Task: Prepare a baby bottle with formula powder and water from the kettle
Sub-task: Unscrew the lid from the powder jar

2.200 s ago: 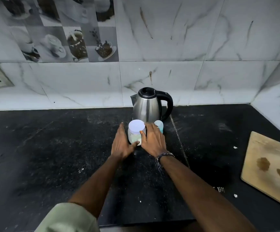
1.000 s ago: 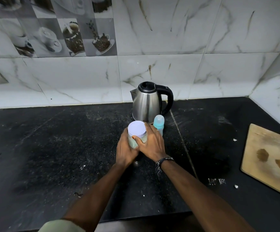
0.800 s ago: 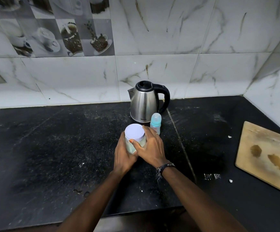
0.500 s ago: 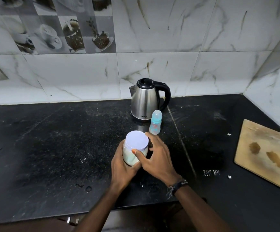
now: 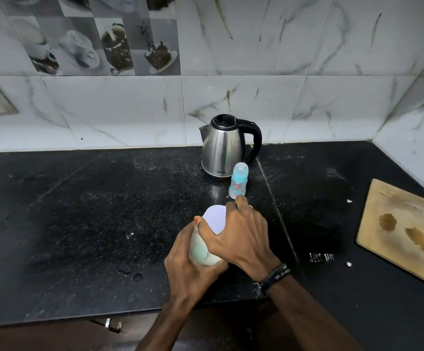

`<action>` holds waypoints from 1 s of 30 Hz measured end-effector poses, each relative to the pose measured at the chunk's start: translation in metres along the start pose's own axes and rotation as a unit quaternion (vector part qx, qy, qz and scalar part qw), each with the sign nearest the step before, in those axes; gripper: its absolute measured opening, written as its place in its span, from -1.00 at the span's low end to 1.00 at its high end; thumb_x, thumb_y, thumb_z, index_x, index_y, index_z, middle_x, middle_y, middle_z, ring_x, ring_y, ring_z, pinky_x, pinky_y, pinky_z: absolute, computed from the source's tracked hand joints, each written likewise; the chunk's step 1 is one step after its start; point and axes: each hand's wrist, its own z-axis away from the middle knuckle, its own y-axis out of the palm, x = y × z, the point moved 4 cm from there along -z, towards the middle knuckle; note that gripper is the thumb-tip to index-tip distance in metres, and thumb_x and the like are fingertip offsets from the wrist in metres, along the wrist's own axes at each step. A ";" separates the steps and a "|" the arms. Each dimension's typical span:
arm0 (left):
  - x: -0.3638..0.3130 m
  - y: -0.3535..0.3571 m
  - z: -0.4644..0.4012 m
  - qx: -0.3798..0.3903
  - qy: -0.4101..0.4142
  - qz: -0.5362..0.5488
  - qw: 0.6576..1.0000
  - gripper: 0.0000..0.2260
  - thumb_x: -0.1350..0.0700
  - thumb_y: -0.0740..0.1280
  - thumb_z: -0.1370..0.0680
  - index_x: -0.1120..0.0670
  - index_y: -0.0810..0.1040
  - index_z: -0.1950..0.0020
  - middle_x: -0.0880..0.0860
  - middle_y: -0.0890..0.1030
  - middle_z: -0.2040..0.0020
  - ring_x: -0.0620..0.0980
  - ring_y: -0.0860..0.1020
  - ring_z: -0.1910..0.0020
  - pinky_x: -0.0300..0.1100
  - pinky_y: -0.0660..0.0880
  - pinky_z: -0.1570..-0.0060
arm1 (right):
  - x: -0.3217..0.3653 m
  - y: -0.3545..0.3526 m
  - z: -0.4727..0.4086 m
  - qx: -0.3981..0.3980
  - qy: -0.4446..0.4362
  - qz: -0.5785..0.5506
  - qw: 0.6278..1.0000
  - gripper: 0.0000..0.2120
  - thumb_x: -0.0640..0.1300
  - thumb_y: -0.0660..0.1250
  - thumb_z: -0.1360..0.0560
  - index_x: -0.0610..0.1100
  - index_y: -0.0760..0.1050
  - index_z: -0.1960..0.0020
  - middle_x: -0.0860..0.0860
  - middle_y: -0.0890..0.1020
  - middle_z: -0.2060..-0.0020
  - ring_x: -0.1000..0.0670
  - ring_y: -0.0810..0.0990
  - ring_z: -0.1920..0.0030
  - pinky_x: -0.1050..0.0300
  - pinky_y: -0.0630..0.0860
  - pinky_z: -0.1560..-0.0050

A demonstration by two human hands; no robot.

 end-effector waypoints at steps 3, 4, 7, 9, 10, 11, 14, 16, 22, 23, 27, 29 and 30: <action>-0.002 -0.006 -0.005 0.011 -0.012 0.018 1.000 -0.15 -0.08 0.65 -0.13 -0.12 0.50 -0.42 -0.27 0.60 -0.28 -0.24 0.62 -0.24 -0.15 0.58 -0.23 | 0.003 -0.005 -0.001 -0.024 -0.019 -0.007 1.000 -0.37 0.44 0.20 -0.36 -0.16 0.50 0.27 -0.09 0.56 0.22 -0.16 0.61 0.33 0.16 0.22 0.37; -0.003 -0.007 -0.006 0.014 -0.018 0.025 0.999 -0.15 -0.08 0.65 -0.13 -0.15 0.49 -0.41 -0.28 0.60 -0.28 -0.25 0.62 -0.24 -0.14 0.58 -0.24 | 0.004 -0.006 -0.002 -0.030 -0.021 -0.011 0.999 -0.38 0.44 0.19 -0.35 -0.16 0.50 0.28 -0.09 0.57 0.23 -0.16 0.60 0.36 0.18 0.21 0.38; -0.003 -0.010 -0.011 0.030 -0.041 0.038 0.998 -0.19 -0.08 0.64 -0.10 -0.19 0.51 -0.35 -0.33 0.64 -0.21 -0.28 0.63 -0.20 -0.18 0.61 -0.21 | 0.006 -0.009 -0.004 -0.038 -0.025 -0.021 0.999 -0.38 0.42 0.18 -0.34 -0.17 0.51 0.30 -0.11 0.61 0.20 -0.17 0.60 0.37 0.18 0.24 0.39; -0.004 -0.012 -0.012 0.054 -0.062 0.058 0.995 -0.29 -0.05 0.62 -0.10 -0.19 0.56 -0.25 -0.33 0.68 -0.12 -0.32 0.65 -0.10 -0.20 0.64 -0.12 | 0.007 -0.009 -0.004 -0.024 -0.058 -0.033 0.997 -0.40 0.41 0.19 -0.33 -0.16 0.50 0.28 -0.09 0.57 0.21 -0.17 0.58 0.36 0.14 0.34 0.40; -0.004 -0.013 -0.011 0.070 -0.075 0.073 0.992 -0.34 -0.01 0.62 -0.11 -0.13 0.62 -0.20 -0.24 0.72 -0.08 -0.25 0.68 -0.04 -0.09 0.68 -0.06 | 0.007 -0.009 -0.004 -0.014 -0.085 -0.041 0.995 -0.42 0.40 0.19 -0.33 -0.15 0.49 0.26 -0.06 0.54 0.22 -0.16 0.57 0.35 0.11 0.40 0.39; -0.004 -0.013 -0.011 0.085 -0.084 0.087 0.989 -0.37 0.02 0.64 -0.12 -0.05 0.64 -0.18 -0.13 0.74 -0.04 -0.17 0.70 0.01 0.00 0.69 0.00 | 0.007 -0.011 -0.004 -0.001 -0.108 -0.048 0.993 -0.44 0.40 0.20 -0.33 -0.14 0.48 0.25 -0.03 0.52 0.22 -0.14 0.56 0.34 0.08 0.44 0.37; -0.007 -0.018 -0.009 0.130 -0.081 0.122 0.981 -0.37 0.05 0.70 -0.15 -0.01 0.65 -0.20 -0.01 0.76 -0.02 -0.09 0.72 0.01 -0.12 0.66 0.05 | 0.007 -0.018 -0.007 0.078 -0.142 -0.063 0.985 -0.47 0.38 0.21 -0.33 -0.09 0.53 0.10 0.05 0.46 0.14 -0.07 0.54 0.20 0.03 0.53 0.20; -0.009 -0.020 -0.008 0.141 -0.076 0.130 0.978 -0.32 0.09 0.74 -0.14 -0.05 0.64 -0.23 -0.02 0.76 -0.07 -0.09 0.72 -0.03 -0.19 0.64 0.01 | 0.006 -0.022 -0.008 0.185 -0.160 -0.104 0.964 -0.44 0.29 0.23 -0.33 -0.01 0.52 -0.21 0.10 0.42 0.02 -0.05 0.52 -0.03 -0.03 0.53 -0.06; -0.012 -0.023 -0.008 0.123 -0.091 0.115 0.982 -0.33 0.04 0.74 -0.14 -0.05 0.62 -0.22 -0.04 0.75 -0.08 -0.05 0.72 -0.05 -0.16 0.64 0.01 | 0.010 -0.048 -0.010 0.275 -0.185 -0.135 0.934 -0.26 0.28 0.26 -0.47 0.11 0.12 -0.57 0.04 0.30 -0.46 -0.05 0.34 -0.45 -0.07 0.39 -0.38; -0.011 -0.023 -0.009 0.122 -0.083 0.107 0.983 -0.34 0.08 0.76 -0.15 -0.03 0.62 -0.20 -0.01 0.75 -0.06 -0.01 0.72 -0.04 -0.07 0.66 0.01 | 0.012 -0.053 -0.011 0.231 -0.171 -0.071 0.955 -0.27 0.40 0.18 -0.47 0.11 0.17 -0.53 0.01 0.36 -0.42 -0.09 0.42 -0.39 -0.08 0.44 -0.26; -0.017 -0.023 -0.012 0.103 -0.076 0.103 0.986 -0.38 0.02 0.74 -0.15 -0.07 0.62 -0.16 0.00 0.75 -0.07 0.02 0.73 -0.06 0.09 0.67 -0.06 | 0.024 -0.057 -0.011 0.150 -0.159 0.100 0.971 -0.22 0.57 -0.04 -0.41 -0.05 0.46 -0.18 -0.13 0.61 -0.07 -0.20 0.61 0.02 0.01 0.29 0.17; -0.019 -0.021 -0.012 0.109 -0.076 0.108 0.985 -0.41 0.02 0.72 -0.15 -0.09 0.62 -0.12 0.00 0.74 -0.03 0.01 0.72 -0.03 0.07 0.66 -0.02 | 0.027 -0.058 -0.009 0.150 -0.172 0.090 0.970 -0.37 0.47 0.04 -0.49 -0.08 0.48 -0.05 -0.13 0.64 0.04 -0.19 0.61 0.07 0.02 0.25 0.19; -0.019 -0.021 -0.012 0.111 -0.077 0.108 0.985 -0.40 0.02 0.72 -0.15 -0.09 0.62 -0.13 0.00 0.74 -0.03 0.00 0.72 -0.02 0.06 0.66 0.00 | 0.028 -0.058 -0.009 0.153 -0.179 0.081 0.969 -0.45 0.40 0.10 -0.52 -0.08 0.46 -0.05 -0.13 0.63 0.05 -0.19 0.61 0.07 0.02 0.25 0.19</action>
